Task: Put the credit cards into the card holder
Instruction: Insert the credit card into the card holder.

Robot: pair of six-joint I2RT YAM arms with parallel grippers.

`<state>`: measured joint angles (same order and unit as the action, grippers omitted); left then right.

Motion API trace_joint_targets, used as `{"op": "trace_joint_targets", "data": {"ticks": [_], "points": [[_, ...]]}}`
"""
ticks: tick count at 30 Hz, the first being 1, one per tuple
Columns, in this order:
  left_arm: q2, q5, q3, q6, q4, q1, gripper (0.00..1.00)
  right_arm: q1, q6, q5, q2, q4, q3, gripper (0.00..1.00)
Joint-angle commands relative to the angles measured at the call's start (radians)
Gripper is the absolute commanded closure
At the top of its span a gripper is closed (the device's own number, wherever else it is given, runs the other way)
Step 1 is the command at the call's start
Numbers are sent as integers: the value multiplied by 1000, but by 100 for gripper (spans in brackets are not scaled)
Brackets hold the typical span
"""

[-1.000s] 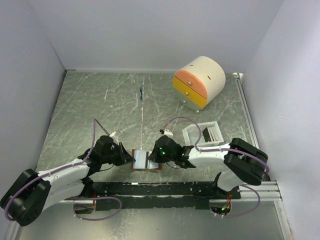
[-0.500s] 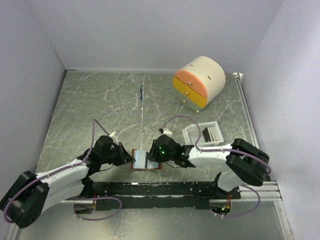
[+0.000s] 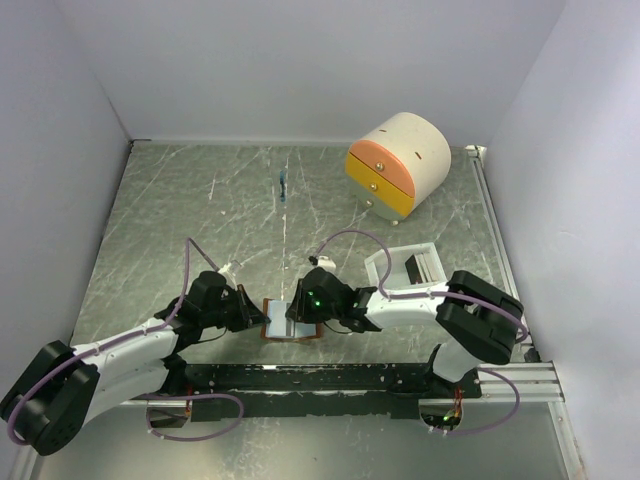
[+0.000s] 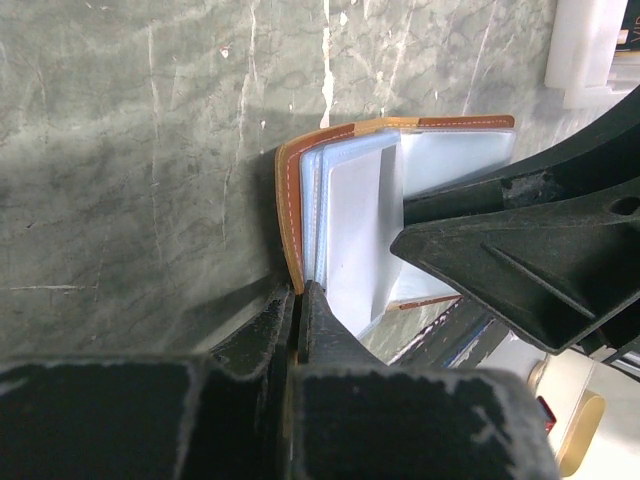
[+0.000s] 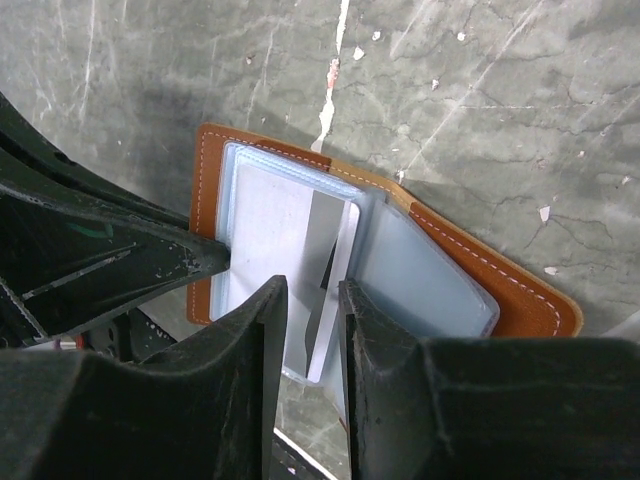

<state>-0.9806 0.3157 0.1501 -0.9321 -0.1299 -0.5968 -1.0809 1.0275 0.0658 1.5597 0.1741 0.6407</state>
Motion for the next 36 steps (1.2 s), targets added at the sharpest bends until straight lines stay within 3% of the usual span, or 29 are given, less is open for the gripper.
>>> {"op": "trace_joint_targets", "data": {"ticks": [1, 11, 22, 30, 36], "points": [[3, -14, 16, -1, -10, -3, 93, -14, -9, -15, 9, 35, 15, 73], [8, -40, 43, 15, 39, -4, 81, -14, -100, 71, -123, -126, 31, 70], [47, -93, 106, 45, 141, -4, 58, -2, -239, 252, -235, -413, 154, 65], [100, -137, 154, 73, 214, -4, 42, 55, -281, 438, -272, -694, 262, 64], [111, -141, 194, 98, 256, -4, 40, 173, -291, 446, -306, -822, 286, 64]]}}
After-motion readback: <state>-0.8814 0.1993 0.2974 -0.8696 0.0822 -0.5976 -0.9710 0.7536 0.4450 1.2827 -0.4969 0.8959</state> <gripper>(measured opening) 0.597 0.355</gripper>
